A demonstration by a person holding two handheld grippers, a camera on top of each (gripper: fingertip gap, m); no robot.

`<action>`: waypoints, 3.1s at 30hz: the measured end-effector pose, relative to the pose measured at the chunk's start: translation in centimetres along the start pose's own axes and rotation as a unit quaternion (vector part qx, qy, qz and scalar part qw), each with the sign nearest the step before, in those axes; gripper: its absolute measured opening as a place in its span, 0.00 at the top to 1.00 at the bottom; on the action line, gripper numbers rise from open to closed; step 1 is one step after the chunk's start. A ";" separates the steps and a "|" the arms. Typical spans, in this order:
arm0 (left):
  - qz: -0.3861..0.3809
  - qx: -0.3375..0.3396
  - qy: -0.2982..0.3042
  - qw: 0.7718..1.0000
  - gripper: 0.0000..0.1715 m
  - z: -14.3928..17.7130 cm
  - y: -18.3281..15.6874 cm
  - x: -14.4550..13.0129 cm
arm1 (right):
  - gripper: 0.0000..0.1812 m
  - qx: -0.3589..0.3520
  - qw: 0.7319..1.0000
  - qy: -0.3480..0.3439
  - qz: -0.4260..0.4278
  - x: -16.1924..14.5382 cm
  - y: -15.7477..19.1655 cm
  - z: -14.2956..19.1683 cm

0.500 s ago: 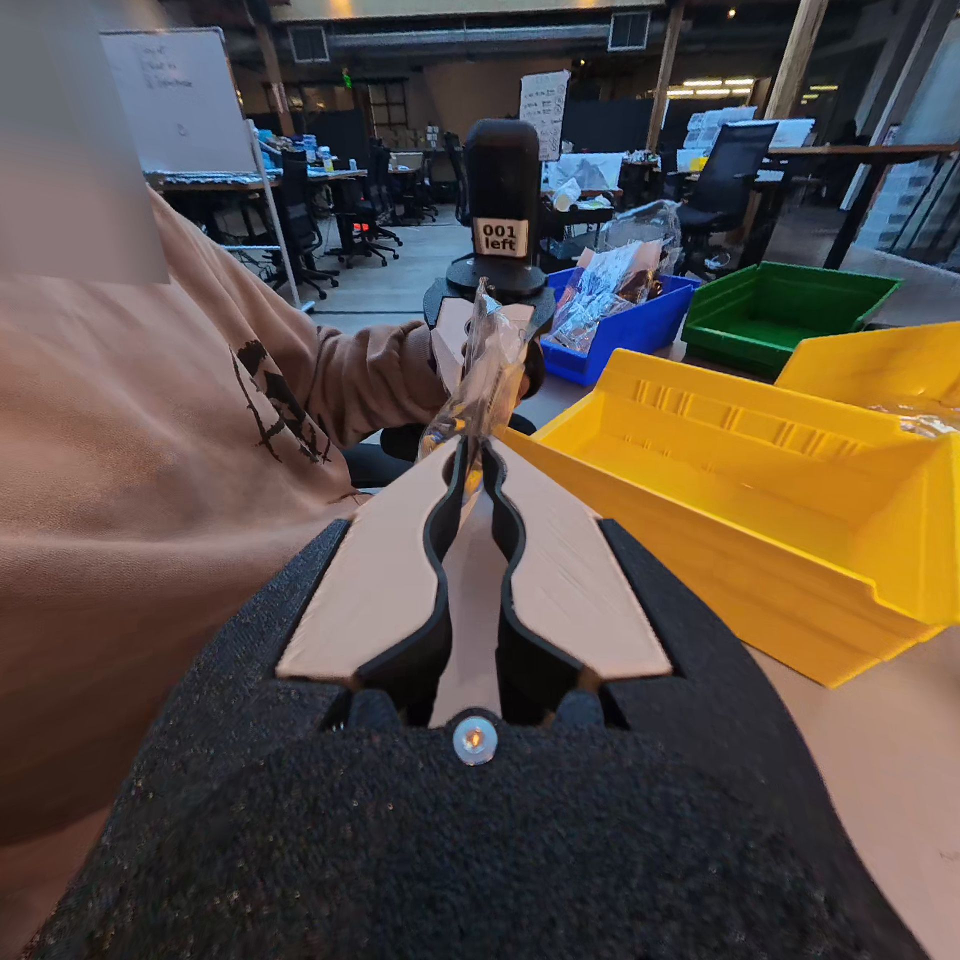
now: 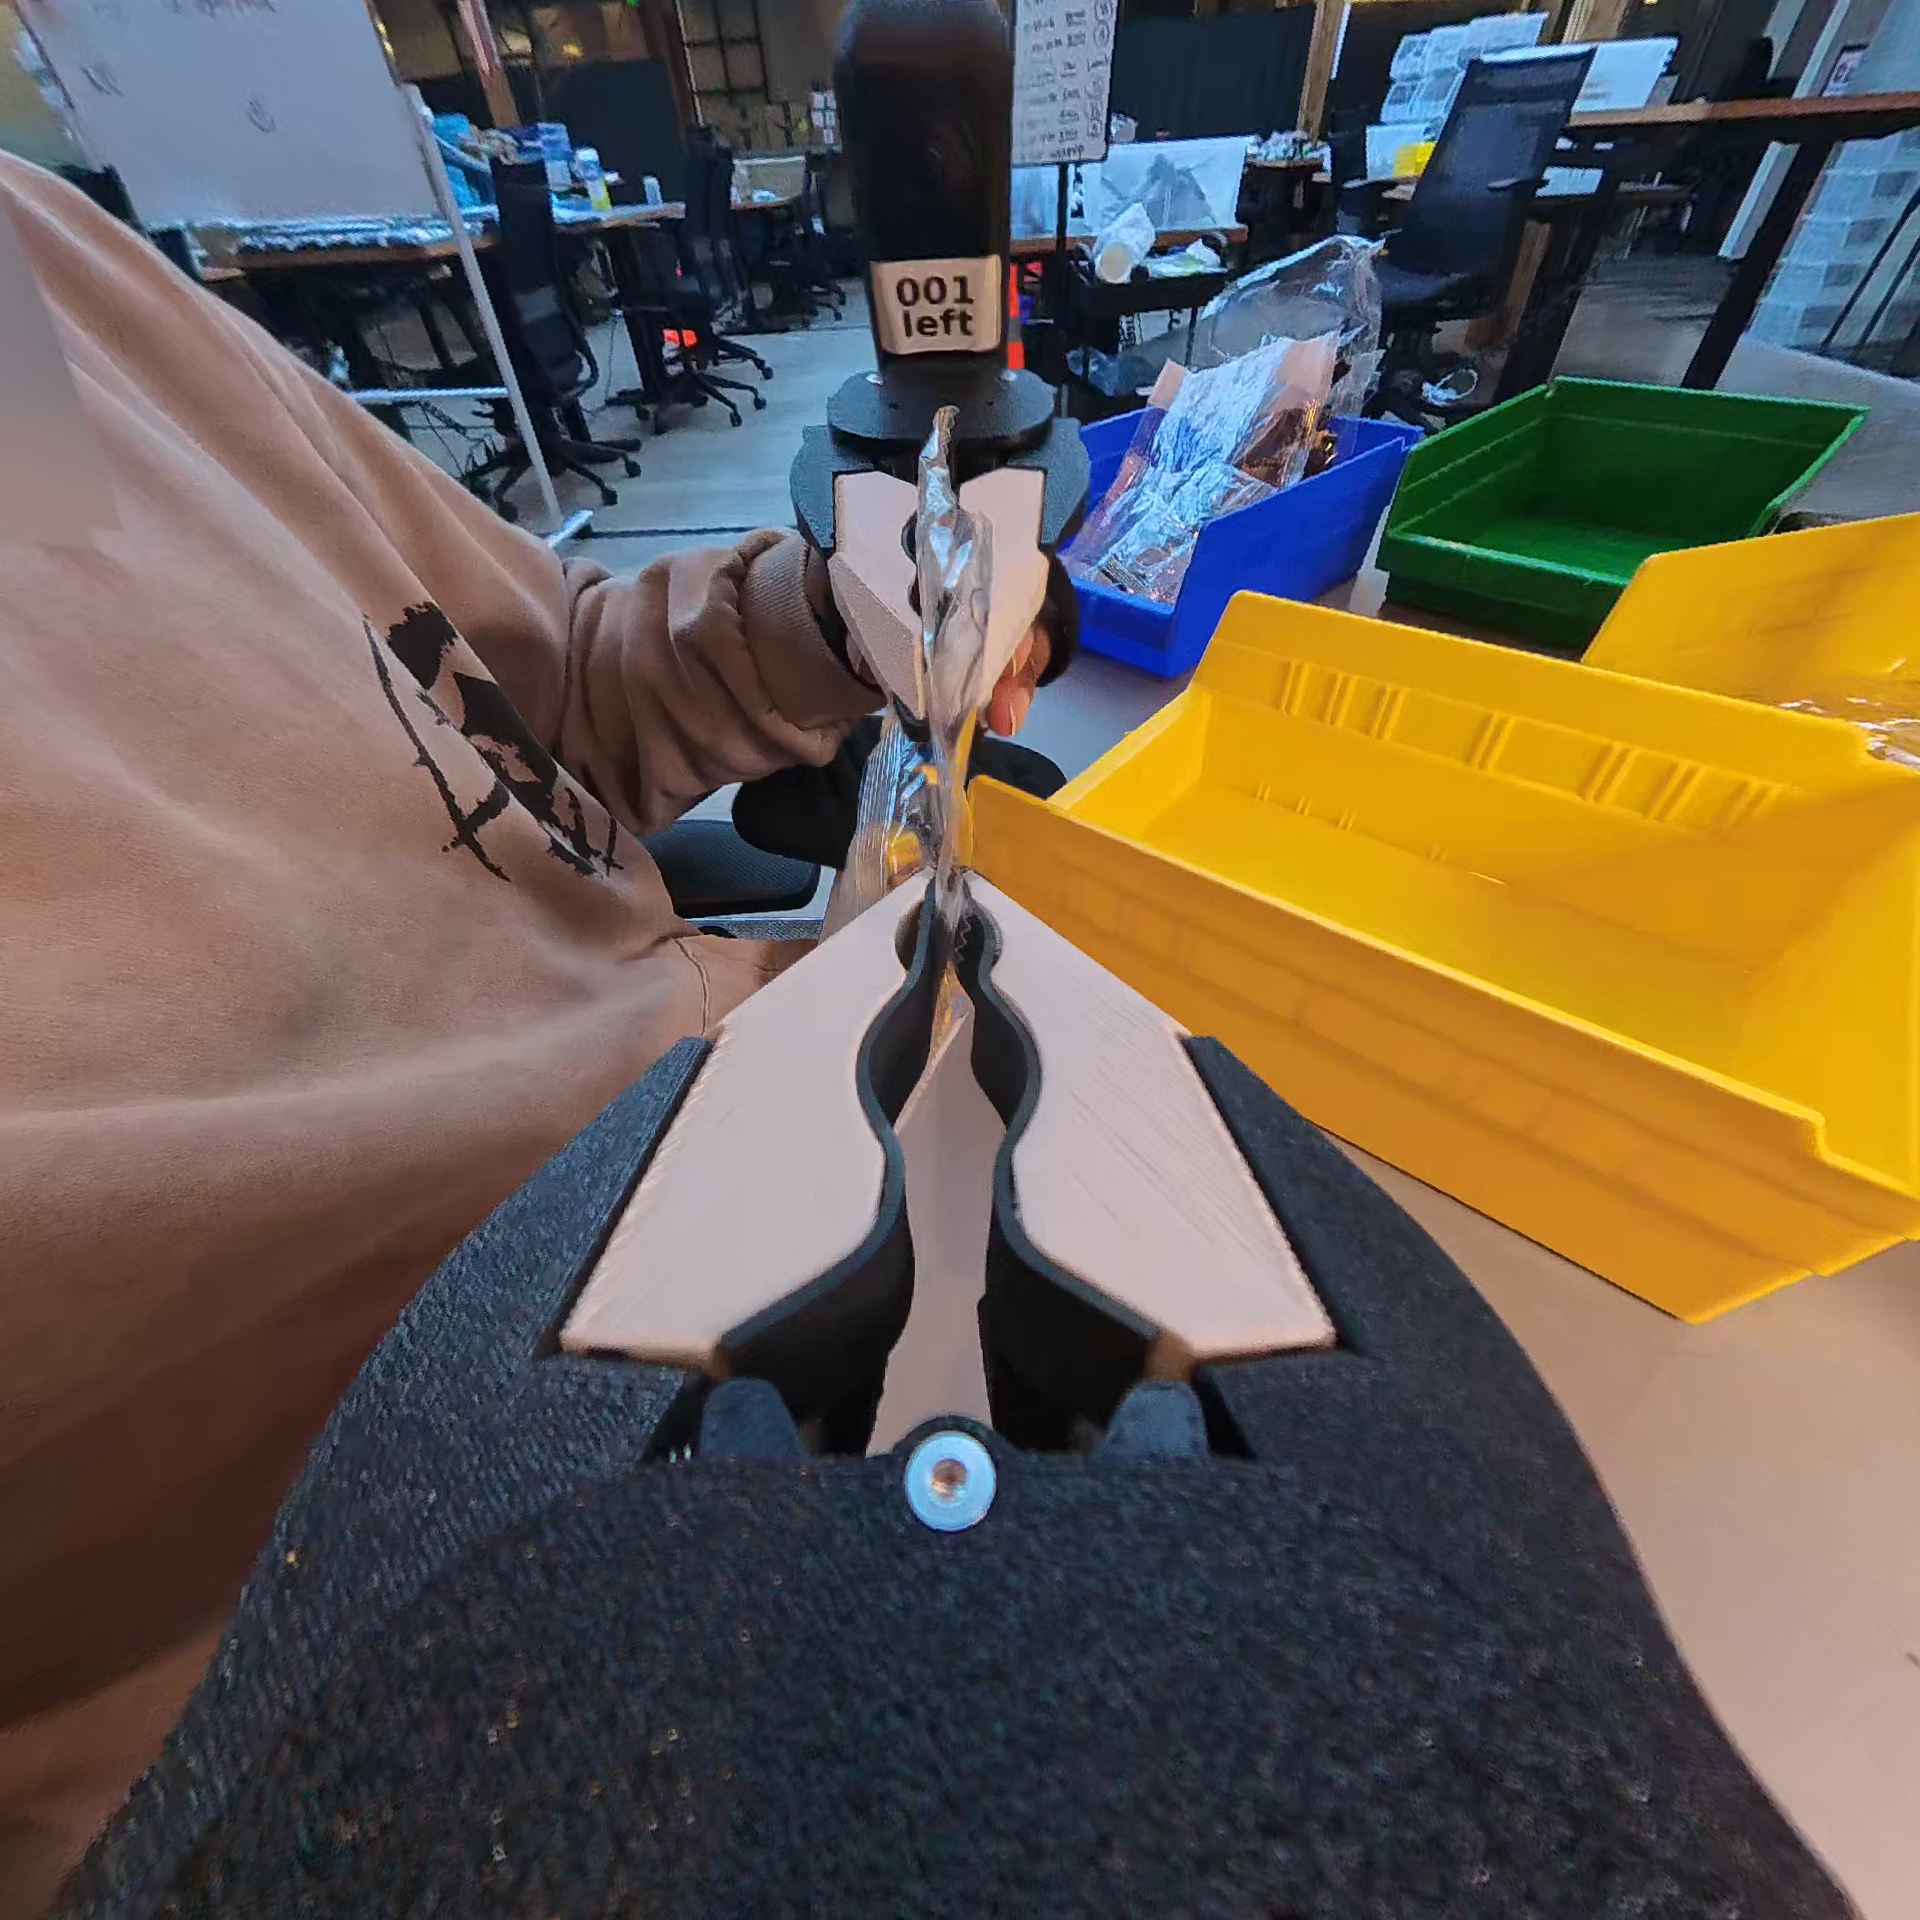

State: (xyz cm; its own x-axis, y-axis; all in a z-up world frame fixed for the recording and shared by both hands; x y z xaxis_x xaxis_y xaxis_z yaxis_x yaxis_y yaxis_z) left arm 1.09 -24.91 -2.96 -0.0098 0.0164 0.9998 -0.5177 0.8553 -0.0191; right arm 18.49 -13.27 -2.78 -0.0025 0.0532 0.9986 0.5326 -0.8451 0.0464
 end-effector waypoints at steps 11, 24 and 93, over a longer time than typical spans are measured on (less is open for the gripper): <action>-0.063 0.351 0.003 0.934 1.00 24.3 -0.2 7.4 | 0.87 -0.033 0.999 -0.037 -0.016 -0.7 -1.7 2.8; 0.150 0.548 0.267 0.779 1.00 40.3 5.0 -4.2 | 0.88 -0.044 0.997 -0.024 -0.051 -2.5 -2.1 3.4; 0.072 0.209 0.175 0.959 0.75 1.4 4.1 -8.5 | 0.87 -0.253 0.824 0.504 0.049 -6.4 -27.3 11.7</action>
State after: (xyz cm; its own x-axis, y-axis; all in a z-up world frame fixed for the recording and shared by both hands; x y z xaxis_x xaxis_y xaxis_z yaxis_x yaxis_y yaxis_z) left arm -2.21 -22.26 -11.59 0.1432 0.3544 0.9241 -0.8308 0.5505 -0.0824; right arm 13.87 15.68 -10.79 -0.8178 -0.2823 0.5016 0.1510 -0.9461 -0.2864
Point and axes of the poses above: each gripper's, where its closed fingertips meet, z back along the fingers, x out of its top, y = z × x across the jaws, the point moved 8 cm from there along z, back along the fingers, and after that the axes turned 13 degrees about -y, right-handed, at the moved point
